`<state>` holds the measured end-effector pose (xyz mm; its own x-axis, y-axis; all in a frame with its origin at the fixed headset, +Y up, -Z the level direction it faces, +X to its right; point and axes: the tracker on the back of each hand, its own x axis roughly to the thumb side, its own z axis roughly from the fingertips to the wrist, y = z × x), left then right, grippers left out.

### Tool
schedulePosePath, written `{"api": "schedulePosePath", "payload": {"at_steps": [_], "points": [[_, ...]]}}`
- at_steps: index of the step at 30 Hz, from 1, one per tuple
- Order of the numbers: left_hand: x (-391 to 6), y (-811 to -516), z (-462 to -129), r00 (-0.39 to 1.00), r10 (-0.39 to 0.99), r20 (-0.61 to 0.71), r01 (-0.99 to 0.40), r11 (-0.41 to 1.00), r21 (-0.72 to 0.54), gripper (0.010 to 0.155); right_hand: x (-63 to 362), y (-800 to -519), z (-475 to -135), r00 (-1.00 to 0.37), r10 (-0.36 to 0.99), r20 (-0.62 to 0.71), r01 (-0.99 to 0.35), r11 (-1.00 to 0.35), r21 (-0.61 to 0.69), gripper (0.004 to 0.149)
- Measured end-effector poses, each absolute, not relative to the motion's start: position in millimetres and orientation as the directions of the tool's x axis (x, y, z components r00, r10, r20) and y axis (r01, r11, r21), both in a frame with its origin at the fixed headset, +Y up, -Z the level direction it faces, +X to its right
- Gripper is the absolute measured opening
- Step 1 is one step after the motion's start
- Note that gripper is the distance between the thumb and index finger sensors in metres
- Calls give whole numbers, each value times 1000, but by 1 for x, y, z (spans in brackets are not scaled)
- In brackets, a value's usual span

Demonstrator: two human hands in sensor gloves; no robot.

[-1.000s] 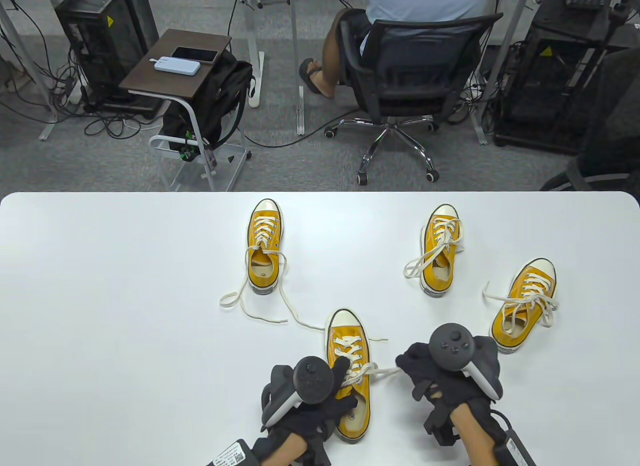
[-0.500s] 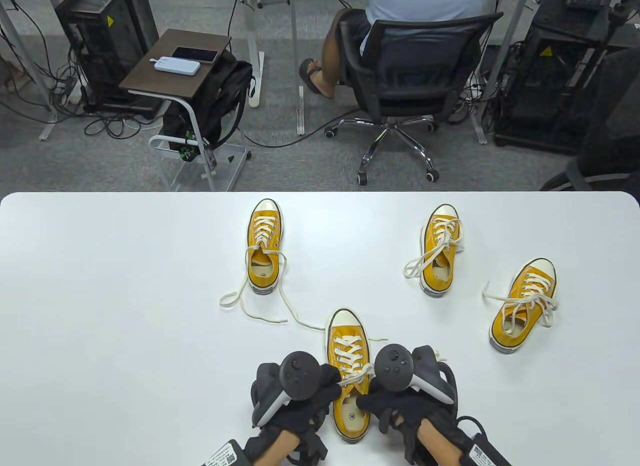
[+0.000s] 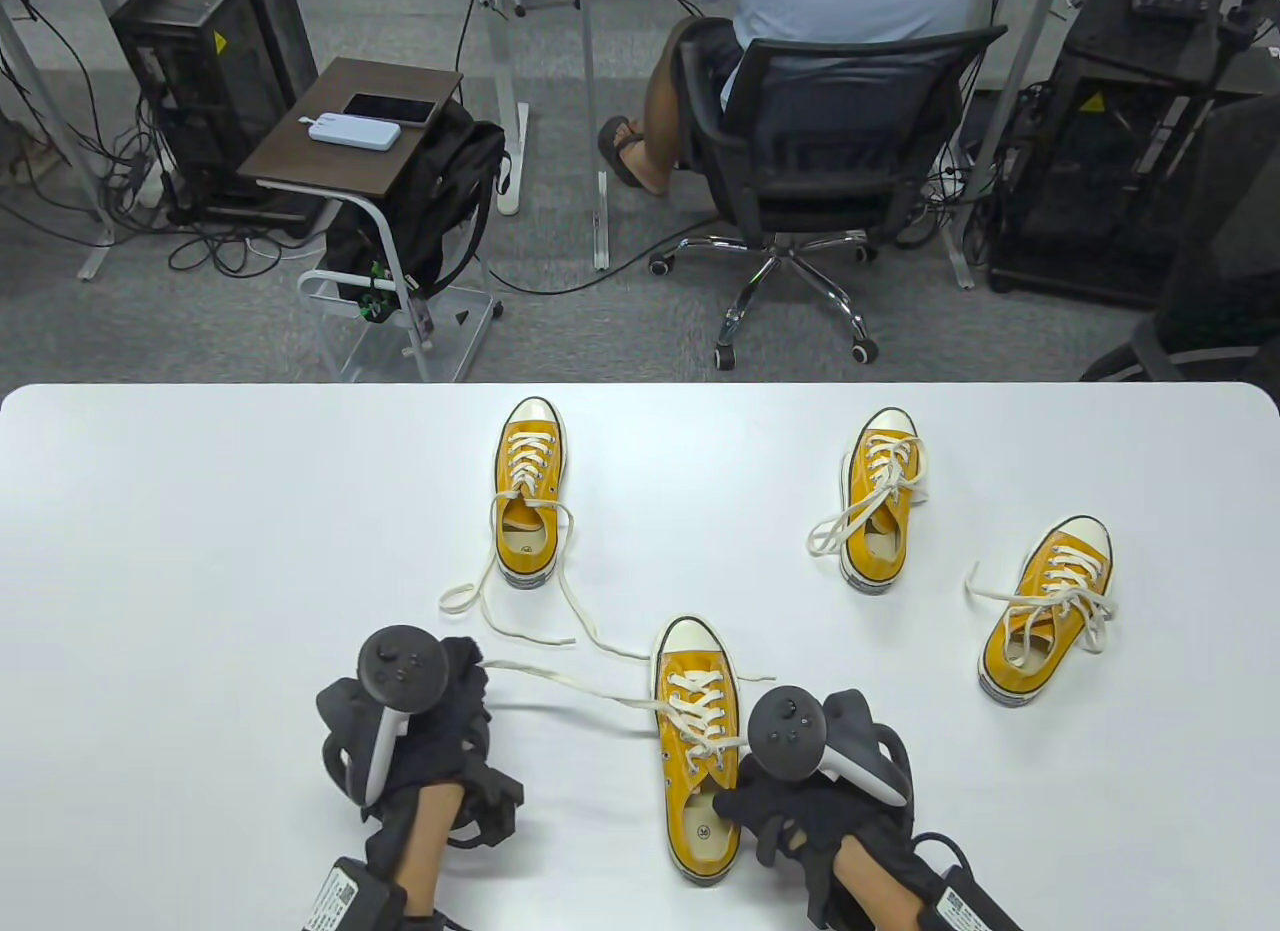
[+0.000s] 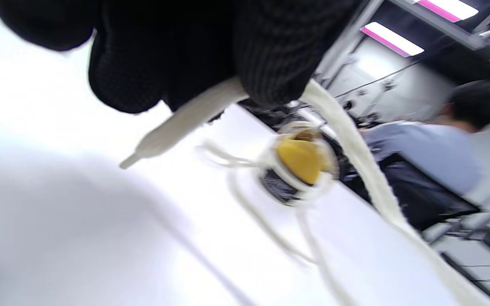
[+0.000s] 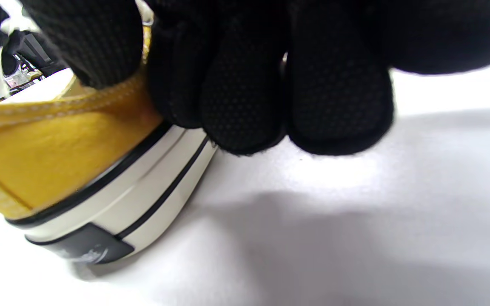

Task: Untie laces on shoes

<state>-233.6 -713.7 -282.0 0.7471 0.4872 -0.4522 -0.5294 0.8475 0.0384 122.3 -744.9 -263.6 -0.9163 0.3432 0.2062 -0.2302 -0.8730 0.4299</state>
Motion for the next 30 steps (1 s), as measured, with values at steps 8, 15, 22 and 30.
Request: {"api": "schedulePosePath", "payload": {"at_steps": [8,15,22,30], "points": [[-267,-741,-288,736,277,-617,-517,819,-248,36,123,-745,-264,-916,353,192,-238,-862,447,41],[-249,-733,-289,800,205,-564,-417,865,-278,46,133,-737,-266,-901,399,173,-290,-848,444,44],[-186,-722,-281,778,587,-225,-616,782,-88,44,137,-720,-267,-862,477,174,-451,-877,166,45],[-101,-736,-267,715,699,33,-676,702,-226,46,127,-723,-265,-869,452,204,-440,-892,102,45]]}}
